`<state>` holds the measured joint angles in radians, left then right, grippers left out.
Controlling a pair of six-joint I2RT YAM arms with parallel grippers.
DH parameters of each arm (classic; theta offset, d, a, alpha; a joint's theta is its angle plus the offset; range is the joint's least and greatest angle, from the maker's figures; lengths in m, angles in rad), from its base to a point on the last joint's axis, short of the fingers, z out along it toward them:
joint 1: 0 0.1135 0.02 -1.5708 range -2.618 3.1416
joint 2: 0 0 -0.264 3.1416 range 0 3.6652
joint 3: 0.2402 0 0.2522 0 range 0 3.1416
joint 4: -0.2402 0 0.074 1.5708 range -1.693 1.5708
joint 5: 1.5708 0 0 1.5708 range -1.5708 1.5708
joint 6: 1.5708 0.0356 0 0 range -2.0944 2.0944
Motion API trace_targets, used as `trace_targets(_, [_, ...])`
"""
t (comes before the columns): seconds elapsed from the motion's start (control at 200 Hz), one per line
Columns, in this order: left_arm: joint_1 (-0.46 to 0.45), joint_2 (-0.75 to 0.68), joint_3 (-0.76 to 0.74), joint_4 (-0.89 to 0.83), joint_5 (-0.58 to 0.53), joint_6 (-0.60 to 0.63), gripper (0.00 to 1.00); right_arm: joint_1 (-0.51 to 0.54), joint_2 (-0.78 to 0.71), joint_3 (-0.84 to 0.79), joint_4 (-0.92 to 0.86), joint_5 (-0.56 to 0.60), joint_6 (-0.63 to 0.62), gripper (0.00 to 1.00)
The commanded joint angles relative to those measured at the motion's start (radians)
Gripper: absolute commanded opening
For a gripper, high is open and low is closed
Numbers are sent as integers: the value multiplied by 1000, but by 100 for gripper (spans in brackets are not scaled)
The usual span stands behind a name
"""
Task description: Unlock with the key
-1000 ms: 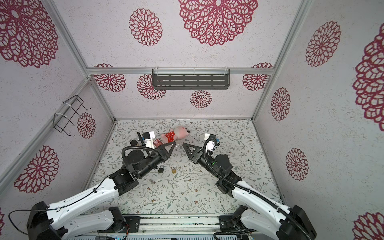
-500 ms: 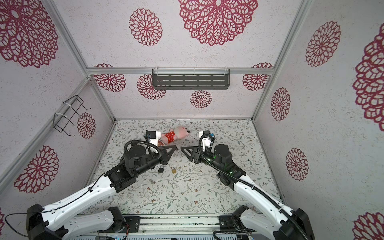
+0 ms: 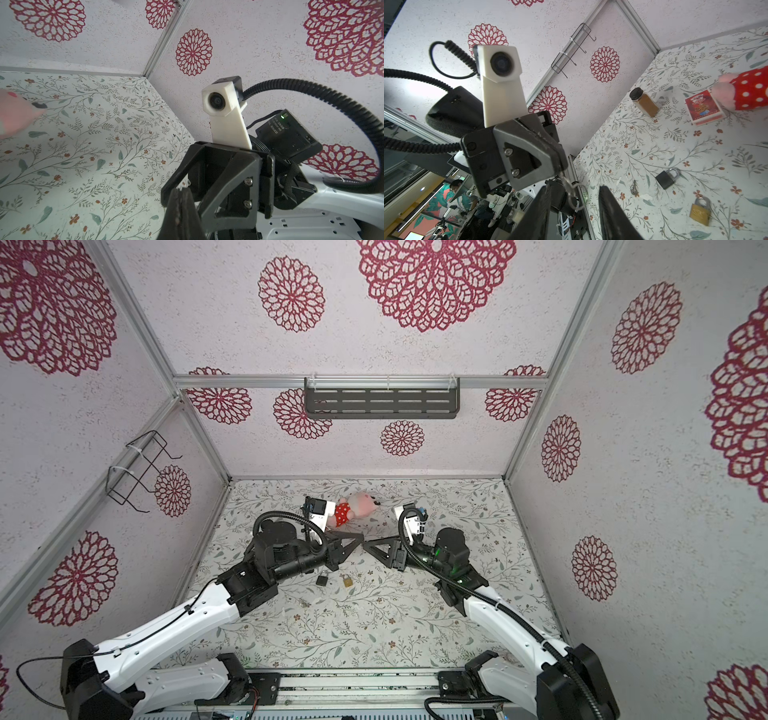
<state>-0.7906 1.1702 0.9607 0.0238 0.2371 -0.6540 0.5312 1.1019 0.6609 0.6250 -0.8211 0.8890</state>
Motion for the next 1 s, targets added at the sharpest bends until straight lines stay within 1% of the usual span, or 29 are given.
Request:
trace_targets(0.0, [16, 13, 24, 24, 37, 21, 0, -5, 0, 5, 121, -61, 28, 35])
trace_targets(0.07, [17, 14, 26, 27, 37, 19, 0, -6, 0, 1, 122, -62, 28, 30])
trace_targets(0.26, [26, 12, 28, 32, 40, 8, 0, -9, -12, -18, 130, -66, 33, 24])
trace_targets(0.5, [29, 20, 30, 58, 75, -3, 0, -14, -14, -23, 168, -73, 57, 13])
trace_targets(0.66, [29, 24, 30, 60, 91, -1, 0, -18, -9, -20, 193, -77, 76, 12])
trace_targets(0.881, [31, 29, 43, 59, 117, 11, 0, -25, -11, -32, 197, -74, 91, 0])
trace_targets(0.991, [34, 29, 51, 57, 120, 6, 0, -29, -23, -42, 182, -61, 96, 0])
